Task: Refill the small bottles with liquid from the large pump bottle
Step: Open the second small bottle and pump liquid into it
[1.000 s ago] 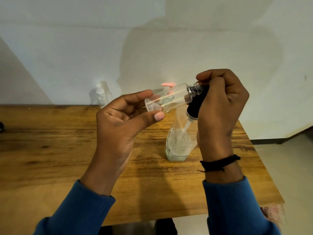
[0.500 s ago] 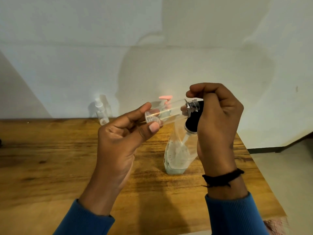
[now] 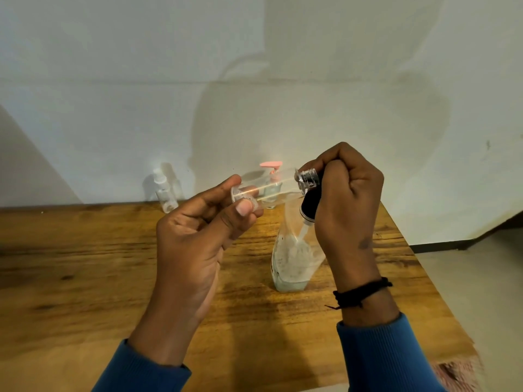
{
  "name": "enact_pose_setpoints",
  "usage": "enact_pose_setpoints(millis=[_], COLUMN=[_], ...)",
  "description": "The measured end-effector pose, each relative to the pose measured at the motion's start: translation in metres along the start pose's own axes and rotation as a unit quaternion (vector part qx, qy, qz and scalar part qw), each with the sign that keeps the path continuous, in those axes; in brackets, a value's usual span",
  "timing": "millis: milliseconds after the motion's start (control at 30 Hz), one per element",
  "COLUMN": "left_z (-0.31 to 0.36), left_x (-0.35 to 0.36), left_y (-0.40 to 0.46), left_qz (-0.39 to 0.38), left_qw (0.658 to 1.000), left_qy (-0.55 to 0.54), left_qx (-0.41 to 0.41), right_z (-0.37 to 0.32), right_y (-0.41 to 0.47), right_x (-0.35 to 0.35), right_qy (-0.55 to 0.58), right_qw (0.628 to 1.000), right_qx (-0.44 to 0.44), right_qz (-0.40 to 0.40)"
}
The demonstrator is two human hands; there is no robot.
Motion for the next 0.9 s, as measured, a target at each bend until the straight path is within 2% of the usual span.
enact_pose_setpoints(millis=[567,800,900], left_z=[-0.0004,-0.0027,-0.0022], left_x=[-0.0047,-0.0043,-0.0025], left_y=[0.0025,0.0014,0.0014], left_qz=[-0.041,-0.031,-0.034], left_qw=[0.999,0.999,0.999], left_qy=[0.0,-0.005,-0.011], left_qx=[-0.027,-0.026,-0.026], right_z=[-0.0021,-0.0012,-0.0012], right_y=[0.0046,0.0011,0.0062], right_x=[-0.0027,-0.0012,-0.0037], right_qy=[-0.053,-0.027,-0.049], right_qw=[0.998,1.0,0.999], right_qx=[-0.027,-0.003,-0.013], right_qz=[-0.007,-0.015,-0.016])
Point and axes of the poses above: each hand's wrist, its own y-axis towards the middle knuckle, its own x-axis out of the palm, z = x × y, the point moved 2 cm from there along y, towards the middle knuckle, and after that the axes turned 12 degrees about z, right-handed, at the moved point
